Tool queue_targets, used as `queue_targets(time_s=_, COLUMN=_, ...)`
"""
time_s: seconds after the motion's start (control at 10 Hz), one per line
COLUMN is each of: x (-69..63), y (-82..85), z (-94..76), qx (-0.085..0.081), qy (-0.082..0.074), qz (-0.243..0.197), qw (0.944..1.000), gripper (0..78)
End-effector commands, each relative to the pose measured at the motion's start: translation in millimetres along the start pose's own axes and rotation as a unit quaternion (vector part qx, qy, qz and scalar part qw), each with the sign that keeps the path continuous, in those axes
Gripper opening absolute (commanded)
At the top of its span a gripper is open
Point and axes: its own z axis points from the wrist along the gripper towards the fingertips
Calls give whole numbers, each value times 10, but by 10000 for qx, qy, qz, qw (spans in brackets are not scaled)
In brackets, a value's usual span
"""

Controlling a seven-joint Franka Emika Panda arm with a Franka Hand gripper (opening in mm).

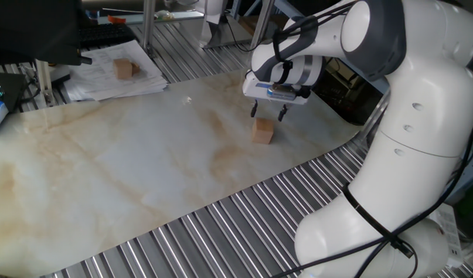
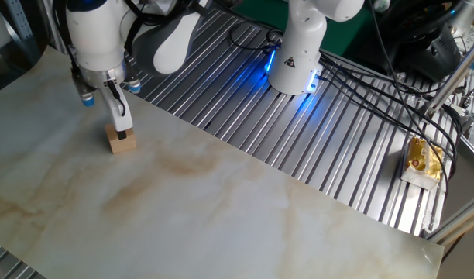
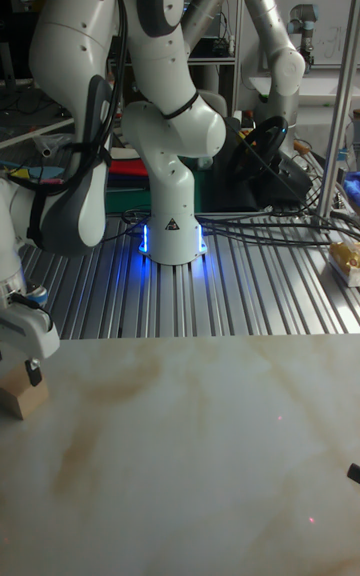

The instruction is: Pick up the small block on the left and move it to the right

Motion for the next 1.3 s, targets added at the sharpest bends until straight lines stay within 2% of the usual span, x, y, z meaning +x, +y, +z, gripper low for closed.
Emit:
queue_targets(time_s=0.1, x=10, y=19, z=125, qx=-22, qy=-61, qz=378, qw=9993, gripper=775)
queue_targets(time_s=1.3, x=79, y=-6, z=238, qx=-27, qy=-79, qz=380, qw=9992, gripper=775)
